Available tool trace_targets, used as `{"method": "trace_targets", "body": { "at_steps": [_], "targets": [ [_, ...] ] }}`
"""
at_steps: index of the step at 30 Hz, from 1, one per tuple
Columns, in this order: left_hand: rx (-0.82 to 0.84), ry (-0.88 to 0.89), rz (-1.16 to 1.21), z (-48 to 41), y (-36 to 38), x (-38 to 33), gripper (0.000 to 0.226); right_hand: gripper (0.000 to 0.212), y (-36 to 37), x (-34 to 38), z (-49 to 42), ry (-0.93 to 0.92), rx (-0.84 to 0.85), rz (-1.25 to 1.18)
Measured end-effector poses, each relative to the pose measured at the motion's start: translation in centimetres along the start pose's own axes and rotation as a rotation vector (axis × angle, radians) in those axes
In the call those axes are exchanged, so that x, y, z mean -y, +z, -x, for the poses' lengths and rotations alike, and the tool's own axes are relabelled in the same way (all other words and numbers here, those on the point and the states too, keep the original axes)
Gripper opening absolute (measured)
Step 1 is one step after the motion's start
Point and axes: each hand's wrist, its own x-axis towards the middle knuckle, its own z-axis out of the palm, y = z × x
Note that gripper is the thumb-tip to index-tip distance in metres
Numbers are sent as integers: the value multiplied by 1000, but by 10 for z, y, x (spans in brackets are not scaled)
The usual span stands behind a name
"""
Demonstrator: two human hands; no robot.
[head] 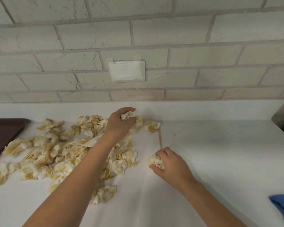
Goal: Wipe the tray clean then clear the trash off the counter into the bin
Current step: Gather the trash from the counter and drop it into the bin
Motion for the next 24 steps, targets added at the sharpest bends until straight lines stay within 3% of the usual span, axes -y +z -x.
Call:
{"method": "trace_targets", "body": {
  "at_steps": [3, 7, 12, 16, 19, 21, 24],
  "targets": [
    [-112, -66, 157, 25, -18, -8, 28, 27, -14, 11, -21, 44, 11, -37],
    [-171, -75, 189, 66, -24, -2, 27, 31, -27, 17, -92, 112, -137, -91],
    [-79, 13, -87, 108, 9, 36, 24, 44, -2, -1, -150, 170, 180, 143],
    [1, 200, -386, 128, 30, 77, 25, 44, 1, -1, -154, 173, 149, 113],
    [52, 338, -516, 136, 42, 90, 30, 57, 0, 7, -157, 122, 86, 18],
    [64, 384, -546, 135, 44, 94, 29, 66, 7, 11, -162, 83, 217, 47],
    [94, 439, -605, 136, 40, 93, 21, 53, 20, 13, -165, 89, 343, 139]
  ]
}}
